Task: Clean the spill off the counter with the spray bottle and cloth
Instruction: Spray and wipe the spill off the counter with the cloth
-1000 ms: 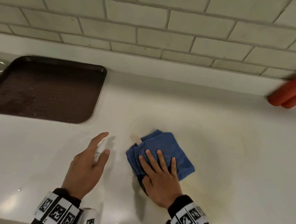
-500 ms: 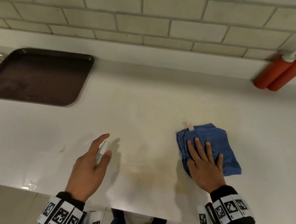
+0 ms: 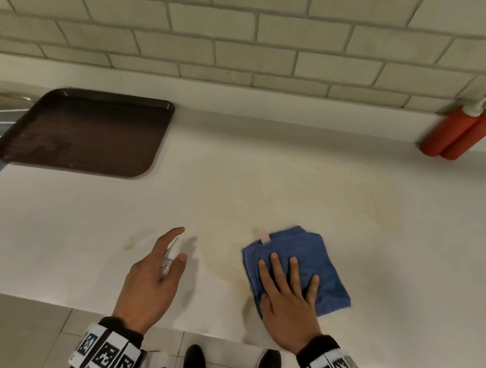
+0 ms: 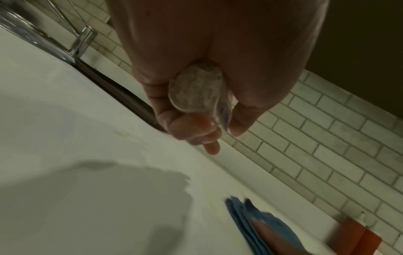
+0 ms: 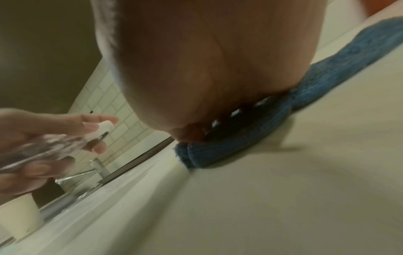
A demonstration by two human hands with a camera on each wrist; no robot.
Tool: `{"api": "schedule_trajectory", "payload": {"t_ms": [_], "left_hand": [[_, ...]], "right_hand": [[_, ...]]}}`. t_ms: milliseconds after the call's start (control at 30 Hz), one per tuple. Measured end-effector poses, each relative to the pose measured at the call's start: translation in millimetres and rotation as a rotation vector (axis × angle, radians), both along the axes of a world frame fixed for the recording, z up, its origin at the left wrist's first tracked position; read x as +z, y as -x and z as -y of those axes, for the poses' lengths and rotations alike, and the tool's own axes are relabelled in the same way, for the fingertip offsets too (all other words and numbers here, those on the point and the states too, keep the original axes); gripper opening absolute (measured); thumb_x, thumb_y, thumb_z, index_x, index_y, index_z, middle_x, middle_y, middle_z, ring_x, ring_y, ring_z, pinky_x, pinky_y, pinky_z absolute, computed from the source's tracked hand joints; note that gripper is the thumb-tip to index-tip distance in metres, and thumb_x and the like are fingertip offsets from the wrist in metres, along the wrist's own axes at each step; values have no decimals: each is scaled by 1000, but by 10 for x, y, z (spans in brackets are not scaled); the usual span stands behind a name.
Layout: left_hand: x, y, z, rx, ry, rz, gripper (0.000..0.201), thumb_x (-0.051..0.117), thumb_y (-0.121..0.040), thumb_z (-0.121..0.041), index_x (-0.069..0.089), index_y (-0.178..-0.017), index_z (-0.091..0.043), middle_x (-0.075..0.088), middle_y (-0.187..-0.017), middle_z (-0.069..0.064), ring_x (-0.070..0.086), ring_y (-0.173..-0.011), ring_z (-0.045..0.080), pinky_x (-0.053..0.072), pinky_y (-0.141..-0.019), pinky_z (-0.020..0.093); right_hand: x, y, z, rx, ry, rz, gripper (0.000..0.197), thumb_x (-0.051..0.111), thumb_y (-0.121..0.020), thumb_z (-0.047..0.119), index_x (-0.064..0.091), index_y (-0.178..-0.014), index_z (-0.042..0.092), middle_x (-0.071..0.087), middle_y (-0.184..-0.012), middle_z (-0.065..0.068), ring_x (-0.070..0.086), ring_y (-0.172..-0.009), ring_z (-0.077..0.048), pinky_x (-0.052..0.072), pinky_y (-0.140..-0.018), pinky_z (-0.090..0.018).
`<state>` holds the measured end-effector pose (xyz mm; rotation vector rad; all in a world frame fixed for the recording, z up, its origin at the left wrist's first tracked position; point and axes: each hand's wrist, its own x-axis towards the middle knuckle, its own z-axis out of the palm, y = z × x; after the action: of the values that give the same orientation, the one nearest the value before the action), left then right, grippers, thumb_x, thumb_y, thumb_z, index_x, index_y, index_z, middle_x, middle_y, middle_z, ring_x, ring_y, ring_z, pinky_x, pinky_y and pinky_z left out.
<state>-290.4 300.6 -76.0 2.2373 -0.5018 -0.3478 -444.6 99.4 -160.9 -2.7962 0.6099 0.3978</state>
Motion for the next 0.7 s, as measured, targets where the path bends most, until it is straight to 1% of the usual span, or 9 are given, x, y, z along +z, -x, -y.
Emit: {"api": "schedule_trajectory", "payload": {"t_ms": [33, 133, 167, 267, 367, 400, 533, 600, 700], "left_hand": [[1, -21, -56, -1, 5, -5, 44, 53, -98, -33, 40, -129, -61, 65, -70, 7, 55, -60, 4, 49, -68, 27], [0, -107, -225, 13, 9, -19, 43, 53, -97, -33, 43, -128, -60, 65, -70, 3, 61, -64, 11, 53, -73, 37], [-7, -143, -287, 19, 12, -19, 42, 54, -97, -33, 43, -129, -58, 65, -70, 2, 61, -65, 11, 53, -74, 38], [-17, -267, -508, 34, 24, -13, 41, 53, -97, -34, 44, -129, -58, 66, -72, 1, 61, -65, 12, 54, -74, 37], [-18, -423, -763, 71, 31, -23, 38, 51, -97, -38, 43, -130, -57, 64, -65, 5, 60, -57, 17, 55, -72, 41], [-22, -474, -855, 85, 26, -22, 38, 51, -97, -39, 43, -129, -57, 64, -65, 7, 61, -56, 19, 55, -72, 42], [-52, -643, -1143, 140, 24, -17, 37, 52, -97, -39, 43, -127, -59, 66, -70, 13, 62, -56, 25, 55, -68, 44], [-72, -718, -1228, 155, 27, -11, 37, 51, -97, -38, 43, -128, -57, 64, -67, 13, 61, -57, 25, 55, -69, 44], [-101, -784, -1297, 145, 25, -20, 39, 51, -98, -37, 44, -133, -52, 55, -56, 8, 56, -53, 19, 54, -72, 41]], "right_hand": [[28, -197, -51, 17, 1, -1, 64, 27, -88, 40, 34, -149, 26, 26, -158, 0, 30, -141, -40, 8, -103, -70], [129, -812, -260, 71, -63, -73, 81, -9, -75, 50, -4, -154, 33, -20, -160, 8, -20, -146, -34, -21, -104, -69], [156, -965, -356, 94, -79, -73, 85, -15, -70, 50, -10, -153, 33, -25, -159, 9, -27, -144, -32, -24, -102, -68], [200, -1183, -645, 176, -54, -106, 83, -9, -74, 50, -1, -154, 32, -14, -162, 7, -18, -147, -33, -20, -105, -69], [122, -993, -829, 201, 47, -42, 63, 28, -86, 44, 40, -146, 29, 34, -156, 3, 32, -141, -35, 13, -103, -67], [106, -898, -849, 207, 54, -42, 60, 34, -86, 42, 43, -144, 30, 39, -153, 4, 37, -139, -33, 17, -101, -65], [61, -639, -838, 180, 5, -10, 59, 37, -88, 41, 38, -147, 34, 34, -155, 8, 33, -141, -27, 18, -103, -61], [93, -772, -809, 105, 15, -16, 63, 30, -87, 44, 32, -150, 35, 26, -158, 8, 22, -144, -28, 12, -105, -62], [144, -1252, -817, 55, -48, -80, 78, -6, -76, 52, -8, -152, 38, -21, -159, 11, -21, -146, -27, -13, -110, -65]]}}
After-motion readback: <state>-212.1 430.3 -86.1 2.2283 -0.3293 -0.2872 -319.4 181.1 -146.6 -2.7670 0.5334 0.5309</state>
